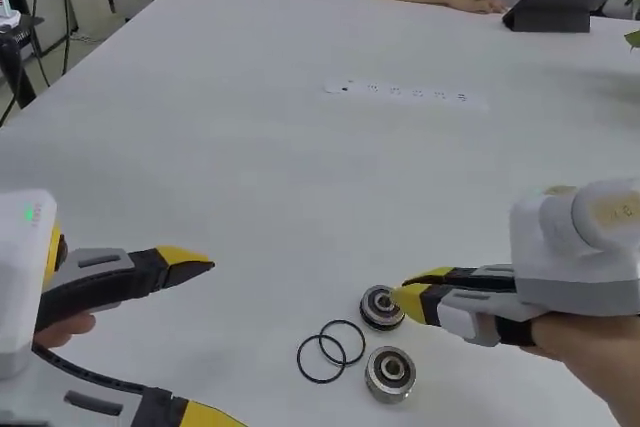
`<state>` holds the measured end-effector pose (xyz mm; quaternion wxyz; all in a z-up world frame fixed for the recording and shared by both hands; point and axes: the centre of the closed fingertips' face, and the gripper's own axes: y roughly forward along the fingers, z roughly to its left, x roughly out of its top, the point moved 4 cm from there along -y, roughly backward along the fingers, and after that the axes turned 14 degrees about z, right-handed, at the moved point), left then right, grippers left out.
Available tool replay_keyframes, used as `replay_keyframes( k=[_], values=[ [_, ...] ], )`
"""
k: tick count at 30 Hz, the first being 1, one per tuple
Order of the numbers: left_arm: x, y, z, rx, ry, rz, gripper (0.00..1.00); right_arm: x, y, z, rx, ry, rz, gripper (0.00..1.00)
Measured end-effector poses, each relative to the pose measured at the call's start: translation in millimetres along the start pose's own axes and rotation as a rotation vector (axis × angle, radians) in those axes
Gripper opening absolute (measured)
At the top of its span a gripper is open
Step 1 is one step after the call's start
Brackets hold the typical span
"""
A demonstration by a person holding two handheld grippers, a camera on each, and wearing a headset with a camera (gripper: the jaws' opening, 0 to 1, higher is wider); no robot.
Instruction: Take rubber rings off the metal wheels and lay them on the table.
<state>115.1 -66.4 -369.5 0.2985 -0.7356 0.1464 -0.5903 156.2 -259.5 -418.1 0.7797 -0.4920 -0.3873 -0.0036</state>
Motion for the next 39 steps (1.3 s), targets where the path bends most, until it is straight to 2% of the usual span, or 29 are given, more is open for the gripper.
replay_keyframes(
  k=[4,9,14,16,19,24,26,29,32,36,38,39],
  values=[
    [14.5,-4.4,5.0,-0.002,0.038,0.002,0.89,-3.7,2.2,-1.3,0.011,-0.011,0.012,0.13],
    [40.3,-8.4,9.5,-0.002,0.122,0.010,0.89,-8.6,4.6,-2.3,0.010,-0.044,0.032,0.15],
    [60.3,-5.3,11.3,-0.013,0.182,0.009,0.88,-15.3,7.8,-5.6,0.022,-0.044,0.049,0.16],
    [72.7,-2.1,11.5,-0.023,0.202,-0.010,0.88,-18.9,8.5,-6.6,0.023,-0.046,0.062,0.17],
    [85.5,5.0,8.8,-0.035,0.237,-0.008,0.88,-20.6,8.9,-7.9,0.026,-0.047,0.063,0.17],
    [102.0,15.5,10.9,-0.034,0.280,0.004,0.85,-23.2,11.1,-9.7,0.030,-0.048,0.065,0.21],
    [108.0,21.4,10.2,-0.028,0.326,0.017,0.81,-24.6,12.1,-9.4,0.032,-0.052,0.072,0.21],
    [118.4,32.0,7.7,-0.044,0.357,-0.008,0.81,-25.0,13.1,-8.6,0.034,-0.064,0.071,0.22],
    [126.6,44.5,9.8,-0.055,0.351,-0.032,0.80,-25.0,14.0,-7.4,0.045,-0.058,0.066,0.24],
    [126.8,56.9,7.6,-0.089,0.339,-0.053,0.79,-26.8,14.7,-7.7,0.041,-0.061,0.074,0.24],
    [123.7,64.5,8.8,-0.095,0.335,-0.048,0.77,-26.6,14.4,-7.6,0.043,-0.063,0.072,0.24],
    [124.4,60.4,7.5,-0.096,0.333,-0.047,0.75,-26.1,14.2,-7.5,0.044,-0.064,0.069,0.23]
  ],
)
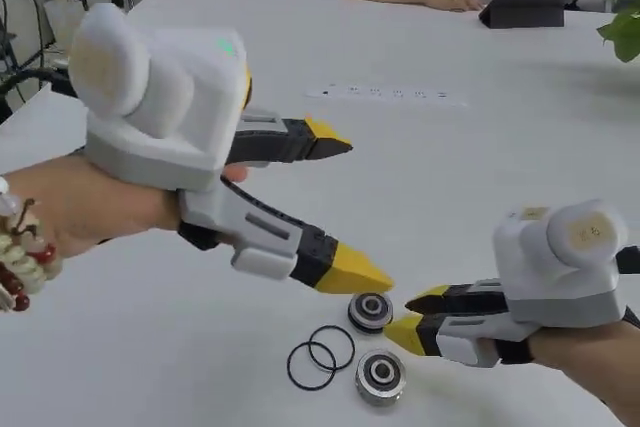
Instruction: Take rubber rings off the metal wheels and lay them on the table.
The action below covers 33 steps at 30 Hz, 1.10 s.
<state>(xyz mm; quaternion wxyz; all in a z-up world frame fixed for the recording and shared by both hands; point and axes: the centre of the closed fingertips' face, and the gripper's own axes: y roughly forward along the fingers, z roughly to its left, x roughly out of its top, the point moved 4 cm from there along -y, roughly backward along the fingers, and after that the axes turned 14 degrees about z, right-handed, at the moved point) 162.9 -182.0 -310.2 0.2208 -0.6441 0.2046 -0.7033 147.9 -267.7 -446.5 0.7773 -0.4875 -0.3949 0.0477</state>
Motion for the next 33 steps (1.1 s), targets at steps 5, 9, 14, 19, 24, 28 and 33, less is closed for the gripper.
replay_keyframes(
  k=[5,9,14,19,24,28,33],
  values=[
    [-18.1,24.6,23.0,-0.001,-0.031,0.007,0.70,1.8,-1.5,-1.0,-0.003,0.000,-0.013,0.23],
    [-29.1,40.5,18.8,-0.015,-0.037,0.025,0.61,1.6,-1.8,-2.4,-0.005,0.002,-0.015,0.23],
    [-50.3,54.2,16.5,-0.012,-0.055,0.064,0.49,-0.7,-0.4,-1.6,-0.007,-0.007,-0.002,0.23],
    [-71.9,65.1,9.4,-0.014,-0.071,0.105,0.34,-0.6,0.5,-0.6,-0.003,-0.012,0.000,0.23],
    [-82.3,73.8,5.1,-0.025,-0.118,0.117,0.24,-0.6,0.6,-0.2,-0.003,-0.017,0.002,0.22],
    [-89.3,78.0,7.9,-0.010,-0.115,0.138,0.18,-0.4,0.4,0.0,-0.005,-0.022,0.003,0.22],
    [-96.4,82.0,9.3,0.001,-0.144,0.150,0.13,0.2,0.5,0.5,-0.005,-0.026,0.002,0.22]
  ],
)
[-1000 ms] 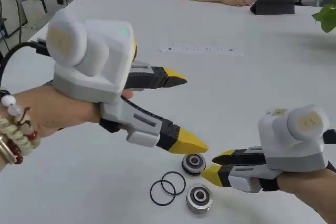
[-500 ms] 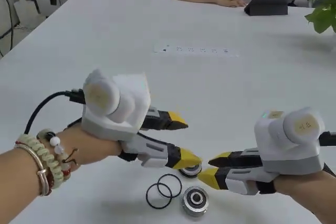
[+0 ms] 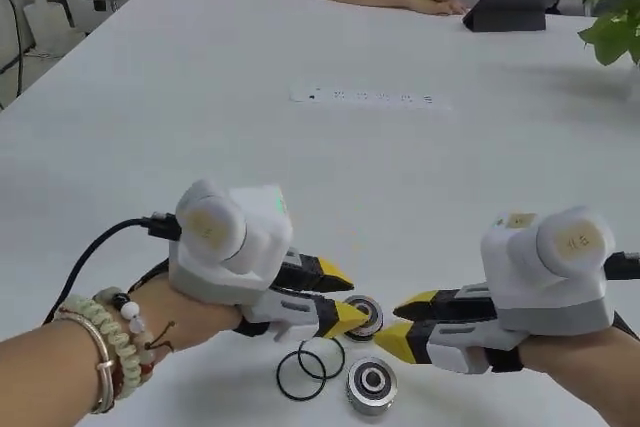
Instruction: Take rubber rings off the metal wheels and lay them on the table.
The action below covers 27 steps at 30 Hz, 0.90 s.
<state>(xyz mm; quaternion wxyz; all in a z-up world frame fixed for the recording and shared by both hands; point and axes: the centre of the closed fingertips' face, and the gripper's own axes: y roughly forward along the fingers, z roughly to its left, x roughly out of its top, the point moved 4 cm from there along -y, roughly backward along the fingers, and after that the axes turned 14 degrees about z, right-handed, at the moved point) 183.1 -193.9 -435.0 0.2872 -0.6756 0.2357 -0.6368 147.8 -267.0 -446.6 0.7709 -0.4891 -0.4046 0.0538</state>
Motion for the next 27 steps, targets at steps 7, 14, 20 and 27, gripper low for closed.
replay_keyframes(
  k=[7,14,20,27],
  values=[
    [-1.3,3.8,-2.4,-0.001,0.008,0.006,0.12,-0.1,1.2,1.1,-0.003,-0.014,0.005,0.22],
    [-0.7,4.5,-3.7,0.012,0.033,0.013,0.12,-0.7,5.7,5.1,-0.007,-0.032,0.016,0.21],
    [-0.5,5.3,-3.8,0.023,0.057,0.017,0.11,-1.8,7.7,6.3,-0.012,-0.053,0.030,0.20],
    [-0.5,6.3,-6.2,0.014,0.071,0.016,0.07,-0.6,6.8,3.1,-0.029,-0.049,0.019,0.20]
  ],
)
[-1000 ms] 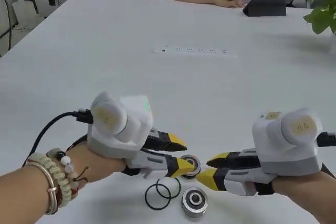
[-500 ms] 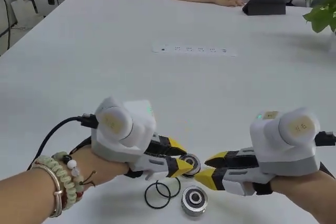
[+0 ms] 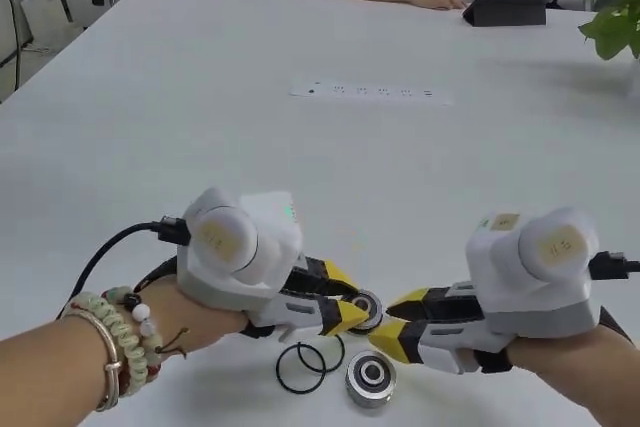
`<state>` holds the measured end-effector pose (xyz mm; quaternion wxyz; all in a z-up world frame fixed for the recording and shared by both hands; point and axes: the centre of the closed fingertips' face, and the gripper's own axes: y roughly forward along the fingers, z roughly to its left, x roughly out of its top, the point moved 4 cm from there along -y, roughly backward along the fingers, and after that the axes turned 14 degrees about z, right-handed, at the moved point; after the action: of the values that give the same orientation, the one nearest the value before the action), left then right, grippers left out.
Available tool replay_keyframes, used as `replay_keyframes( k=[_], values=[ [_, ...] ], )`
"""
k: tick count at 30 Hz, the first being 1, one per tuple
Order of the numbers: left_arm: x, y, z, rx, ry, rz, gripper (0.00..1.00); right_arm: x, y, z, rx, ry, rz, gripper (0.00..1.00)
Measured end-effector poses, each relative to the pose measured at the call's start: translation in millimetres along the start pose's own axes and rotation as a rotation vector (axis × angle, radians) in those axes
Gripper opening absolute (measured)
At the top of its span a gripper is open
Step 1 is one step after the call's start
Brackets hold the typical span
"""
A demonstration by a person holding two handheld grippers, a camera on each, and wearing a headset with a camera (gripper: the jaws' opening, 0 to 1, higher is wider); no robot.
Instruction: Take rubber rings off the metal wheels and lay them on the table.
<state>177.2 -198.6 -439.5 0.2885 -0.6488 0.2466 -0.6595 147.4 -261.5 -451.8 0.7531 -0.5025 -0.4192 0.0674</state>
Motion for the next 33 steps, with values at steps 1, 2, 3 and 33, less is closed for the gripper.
replay_keyframes(
  k=[1,2,3,33],
  values=[
    [-0.3,0.2,-0.3,-0.001,-0.010,0.001,0.07,0.4,0.0,-0.4,-0.002,0.001,-0.004,0.20],
    [-0.4,0.1,-0.4,-0.002,-0.009,0.002,0.07,1.0,0.0,-0.7,-0.004,0.002,-0.008,0.20],
    [-0.3,0.2,-0.4,-0.002,-0.006,0.002,0.07,1.6,0.0,-0.6,-0.003,0.004,-0.012,0.20],
    [1.4,1.5,0.3,0.002,-0.021,-0.012,0.07,0.4,-0.2,-8.4,-0.071,-0.027,0.037,0.00]
  ],
)
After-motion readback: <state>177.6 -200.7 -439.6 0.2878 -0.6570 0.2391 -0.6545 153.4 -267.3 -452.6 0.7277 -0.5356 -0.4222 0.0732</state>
